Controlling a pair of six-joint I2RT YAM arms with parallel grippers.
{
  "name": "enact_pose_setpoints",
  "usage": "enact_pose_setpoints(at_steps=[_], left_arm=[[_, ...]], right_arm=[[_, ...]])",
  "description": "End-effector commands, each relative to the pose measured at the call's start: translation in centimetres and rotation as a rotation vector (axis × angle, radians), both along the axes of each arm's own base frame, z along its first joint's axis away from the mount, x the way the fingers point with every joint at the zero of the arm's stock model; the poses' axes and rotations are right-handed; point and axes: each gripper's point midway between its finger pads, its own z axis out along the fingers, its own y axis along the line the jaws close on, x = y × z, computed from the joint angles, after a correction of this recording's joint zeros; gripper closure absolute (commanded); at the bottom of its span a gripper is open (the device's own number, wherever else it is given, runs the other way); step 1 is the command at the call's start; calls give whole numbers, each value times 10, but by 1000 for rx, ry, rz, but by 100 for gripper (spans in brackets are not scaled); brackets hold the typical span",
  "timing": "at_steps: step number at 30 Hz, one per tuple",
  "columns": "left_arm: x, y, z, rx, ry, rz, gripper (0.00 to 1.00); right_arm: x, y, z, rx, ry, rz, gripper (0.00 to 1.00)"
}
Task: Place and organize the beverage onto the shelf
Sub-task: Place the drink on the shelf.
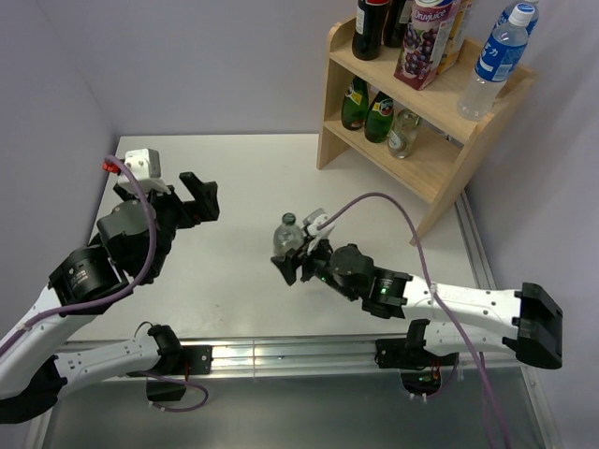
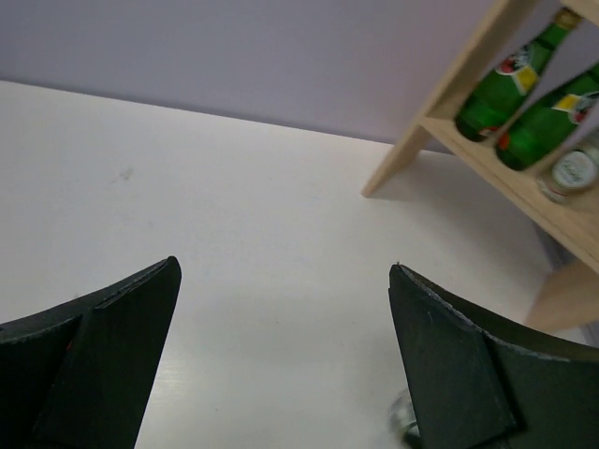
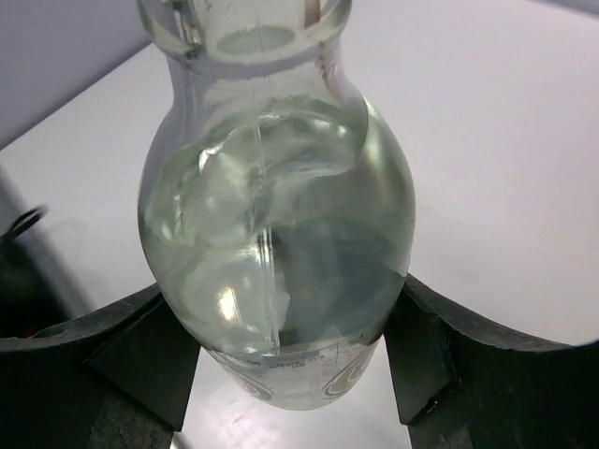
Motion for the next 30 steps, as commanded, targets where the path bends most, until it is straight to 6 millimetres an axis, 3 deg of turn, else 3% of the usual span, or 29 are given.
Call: enact_pose_setpoints(at_steps=[1,5,8,15,18,19,20,22,23,26,30], left_arm=[[6,29,-8,59,26,178,1],[10,36,-19,98,46,209,1],[25,42,-21,79,50,191,1],[43,46,-53,133,132,166,1],[40,44,-76,160,169,146,0],[36,46,-78,162,161,135,1],[35,47,-96,183,184,135,1],[31,50,-104,185,176,127,1],[31,51,-119,198,195,132,0],[23,42,-127,154,186,67,1],[18,41,-121,120,152,45,1]], right_arm=[[56,-71,75,171,-101,-416,100],[89,-131,81,152,-94,-653,100],[103,-178,90,164,-113,-834,100],[120,-256,118,124,-181,-1179,100],[123,-282,131,145,-222,-1294,100],[124,-288,139,174,-238,-1321,100],[125,-292,146,184,-247,-1346,100],[132,-302,147,139,-247,-1402,100],[134,-305,155,145,-252,-1422,100],[146,-317,155,125,-257,-1488,100],[157,-325,151,64,-268,-1546,100]])
